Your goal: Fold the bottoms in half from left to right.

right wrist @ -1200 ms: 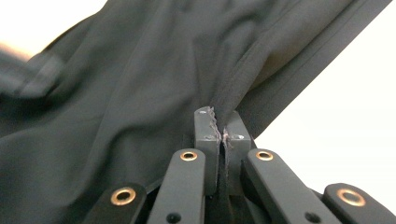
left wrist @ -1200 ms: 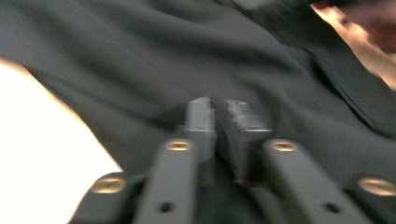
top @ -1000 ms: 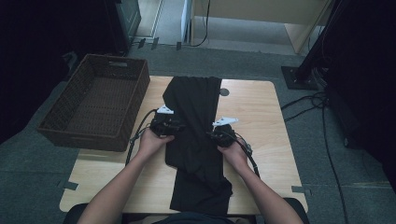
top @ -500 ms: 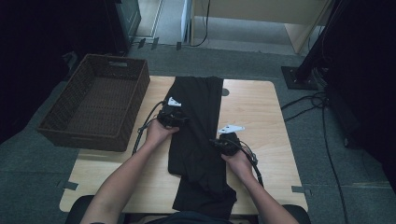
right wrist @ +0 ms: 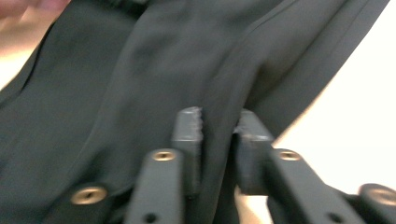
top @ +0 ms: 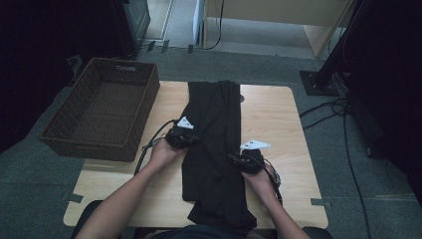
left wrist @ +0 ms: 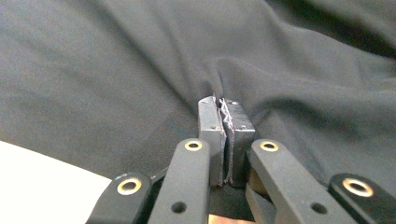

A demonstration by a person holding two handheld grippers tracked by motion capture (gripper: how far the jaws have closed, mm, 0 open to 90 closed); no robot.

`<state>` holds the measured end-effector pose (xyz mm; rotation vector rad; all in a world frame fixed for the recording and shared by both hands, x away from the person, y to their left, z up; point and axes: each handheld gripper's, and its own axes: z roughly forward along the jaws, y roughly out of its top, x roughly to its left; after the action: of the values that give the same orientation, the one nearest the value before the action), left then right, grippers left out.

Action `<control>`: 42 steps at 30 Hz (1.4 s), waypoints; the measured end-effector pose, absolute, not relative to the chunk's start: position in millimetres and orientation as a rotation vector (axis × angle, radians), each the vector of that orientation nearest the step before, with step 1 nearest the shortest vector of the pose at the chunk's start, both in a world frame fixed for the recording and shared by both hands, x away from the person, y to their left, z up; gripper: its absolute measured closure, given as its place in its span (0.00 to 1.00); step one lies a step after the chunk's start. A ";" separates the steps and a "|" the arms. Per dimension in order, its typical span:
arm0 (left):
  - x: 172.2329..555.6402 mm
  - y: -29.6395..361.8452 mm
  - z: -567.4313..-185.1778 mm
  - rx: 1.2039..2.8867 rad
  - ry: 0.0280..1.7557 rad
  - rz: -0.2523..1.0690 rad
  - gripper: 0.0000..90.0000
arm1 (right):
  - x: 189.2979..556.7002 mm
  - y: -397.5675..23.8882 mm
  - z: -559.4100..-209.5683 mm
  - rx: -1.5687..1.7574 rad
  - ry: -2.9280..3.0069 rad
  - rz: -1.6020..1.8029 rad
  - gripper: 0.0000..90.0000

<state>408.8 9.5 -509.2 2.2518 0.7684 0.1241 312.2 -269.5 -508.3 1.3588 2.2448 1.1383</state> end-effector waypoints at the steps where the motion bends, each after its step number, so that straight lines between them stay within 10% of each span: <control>1: 408.0 10.8 -509.0 2.251 0.777 0.115 0.98 | 316.0 -270.6 -505.4 1.368 2.214 1.143 0.73; 22: 379.9 20.2 -509.5 2.228 0.808 0.059 0.98 | 437.1 -258.7 -512.8 1.338 2.067 0.969 0.50; 29: 373.8 27.2 -511.7 2.181 0.862 0.026 0.98 | 439.1 -256.3 -519.7 1.399 2.100 0.997 0.64; 34: 369.7 29.7 -511.1 2.182 0.871 0.041 0.97 | 434.0 -253.5 -516.8 1.369 2.166 1.004 0.97; 42: 385.0 37.7 -505.1 2.052 0.959 0.007 0.73 | 411.2 -257.5 -516.4 1.348 2.224 1.050 0.99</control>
<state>385.0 37.7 -505.1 2.0520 0.9585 0.0074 411.2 -257.5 -516.4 1.3476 2.2239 1.0501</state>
